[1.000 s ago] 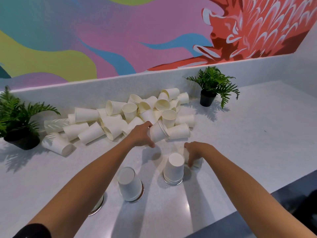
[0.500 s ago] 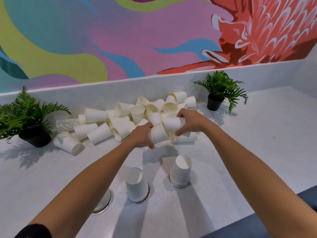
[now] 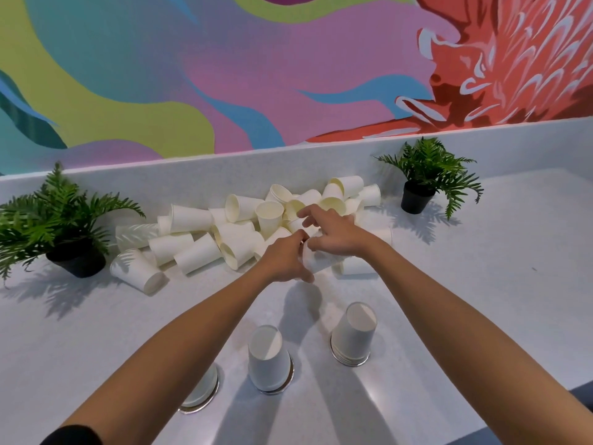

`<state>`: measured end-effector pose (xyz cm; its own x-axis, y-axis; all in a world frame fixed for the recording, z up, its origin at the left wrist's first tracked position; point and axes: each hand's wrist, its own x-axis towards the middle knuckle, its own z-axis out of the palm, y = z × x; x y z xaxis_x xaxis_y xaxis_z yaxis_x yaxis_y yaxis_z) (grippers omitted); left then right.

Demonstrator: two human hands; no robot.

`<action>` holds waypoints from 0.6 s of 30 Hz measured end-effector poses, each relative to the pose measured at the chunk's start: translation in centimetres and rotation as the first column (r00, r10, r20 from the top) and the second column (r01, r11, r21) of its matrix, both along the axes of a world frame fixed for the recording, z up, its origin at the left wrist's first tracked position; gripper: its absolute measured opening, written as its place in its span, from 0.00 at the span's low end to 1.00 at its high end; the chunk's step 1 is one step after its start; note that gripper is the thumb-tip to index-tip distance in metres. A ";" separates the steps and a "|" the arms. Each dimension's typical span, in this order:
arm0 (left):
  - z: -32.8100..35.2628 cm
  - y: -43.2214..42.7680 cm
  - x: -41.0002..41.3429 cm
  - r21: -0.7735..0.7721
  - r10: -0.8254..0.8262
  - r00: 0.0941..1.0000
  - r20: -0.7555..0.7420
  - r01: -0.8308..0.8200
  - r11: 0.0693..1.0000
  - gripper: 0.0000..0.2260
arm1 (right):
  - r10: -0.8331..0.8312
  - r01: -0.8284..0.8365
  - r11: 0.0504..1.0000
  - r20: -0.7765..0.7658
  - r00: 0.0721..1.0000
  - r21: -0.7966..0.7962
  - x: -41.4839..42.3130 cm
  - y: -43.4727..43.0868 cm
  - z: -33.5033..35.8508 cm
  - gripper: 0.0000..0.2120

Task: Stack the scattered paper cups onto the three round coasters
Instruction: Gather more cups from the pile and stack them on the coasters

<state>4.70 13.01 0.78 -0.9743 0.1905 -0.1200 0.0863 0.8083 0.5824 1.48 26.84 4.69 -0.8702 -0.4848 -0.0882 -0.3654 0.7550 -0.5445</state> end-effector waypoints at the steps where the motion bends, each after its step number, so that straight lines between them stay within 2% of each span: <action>1: 0.0 0.1 -0.2 0.024 0.001 1.000 0.005 -0.001 1.000 0.30 | -0.018 0.018 0.999 0.009 1.000 -0.042 -0.2 -0.3 -0.5 0.29; 4: -0.2 0.3 -0.6 0.090 0.014 1.000 0.021 -0.016 0.996 0.35 | -0.041 0.064 0.972 0.103 0.994 -0.226 -0.7 -0.9 -1.5 0.26; 7: -0.6 -0.1 -0.8 0.091 0.038 0.999 0.023 -0.040 0.995 0.34 | -0.078 0.212 0.873 0.303 0.950 -0.439 -1.6 -0.2 -1.3 0.25; 9: -0.9 -0.9 -1.0 0.076 0.062 0.998 0.018 -0.063 0.995 0.33 | -0.206 0.313 0.833 0.270 0.941 -0.455 -2.7 1.1 -2.0 0.22; 10: -1.0 -1.5 -1.1 0.071 0.075 0.997 0.021 -0.077 0.995 0.33 | -0.302 0.351 0.854 0.184 0.935 -0.384 -3.4 2.1 -2.7 0.21; 11: -1.1 -2.0 -1.1 0.062 0.089 0.996 0.024 -0.090 0.994 0.33 | -0.385 0.391 0.890 0.073 0.920 -0.234 -4.1 3.3 -3.5 0.21; 12: -1.3 -2.6 -1.2 0.051 0.103 0.994 0.026 -0.105 0.993 0.33 | -0.428 0.427 0.904 -0.041 0.903 -0.032 -4.5 4.4 -4.2 0.21; 13: -1.3 -3.0 -1.2 0.041 0.116 0.993 0.029 -0.117 0.992 0.33 | -0.430 0.446 0.879 -0.122 0.895 0.169 -4.7 5.4 -5.1 0.22; 15: -1.5 -3.6 -1.2 0.015 0.126 0.991 0.036 -0.126 0.992 0.33 | -0.376 0.397 0.795 -0.141 0.916 0.459 -4.5 6.8 -6.5 0.26; 18: -1.7 -4.1 -1.2 -0.037 0.101 0.994 0.033 -0.100 0.994 0.33 | -0.260 0.254 0.734 -0.085 0.962 0.630 -3.8 7.6 -8.8 0.32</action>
